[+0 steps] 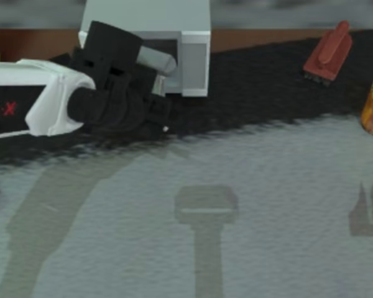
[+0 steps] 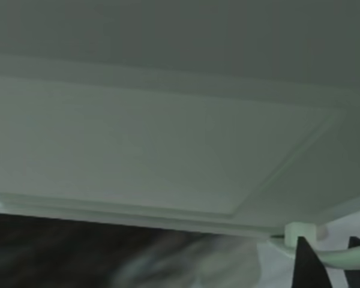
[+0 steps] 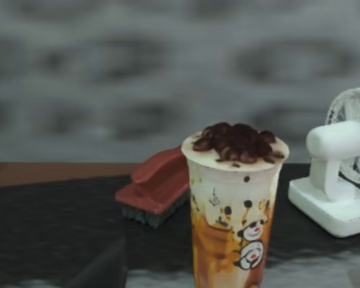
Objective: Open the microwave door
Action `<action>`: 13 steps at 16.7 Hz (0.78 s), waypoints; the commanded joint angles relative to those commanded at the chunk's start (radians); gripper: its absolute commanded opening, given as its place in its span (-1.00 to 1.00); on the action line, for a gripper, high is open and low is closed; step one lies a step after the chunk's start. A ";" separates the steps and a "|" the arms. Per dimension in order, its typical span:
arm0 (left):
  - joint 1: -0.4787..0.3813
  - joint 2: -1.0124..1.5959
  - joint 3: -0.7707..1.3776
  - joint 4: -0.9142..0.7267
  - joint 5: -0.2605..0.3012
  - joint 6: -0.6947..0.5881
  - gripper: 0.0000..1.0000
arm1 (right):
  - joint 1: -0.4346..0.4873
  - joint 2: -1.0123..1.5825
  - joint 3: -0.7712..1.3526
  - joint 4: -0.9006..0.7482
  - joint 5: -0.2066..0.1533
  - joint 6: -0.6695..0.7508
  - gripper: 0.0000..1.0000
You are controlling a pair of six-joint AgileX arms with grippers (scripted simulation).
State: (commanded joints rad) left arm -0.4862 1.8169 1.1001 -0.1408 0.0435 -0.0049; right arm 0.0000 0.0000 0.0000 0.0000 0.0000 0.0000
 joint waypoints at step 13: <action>0.030 -0.024 -0.030 0.003 0.038 0.060 -1.00 | 0.000 0.000 0.000 0.000 0.000 0.000 1.00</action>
State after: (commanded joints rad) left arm -0.4561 1.7932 1.0700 -0.1379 0.0815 0.0552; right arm 0.0000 0.0000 0.0000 0.0000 0.0000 0.0000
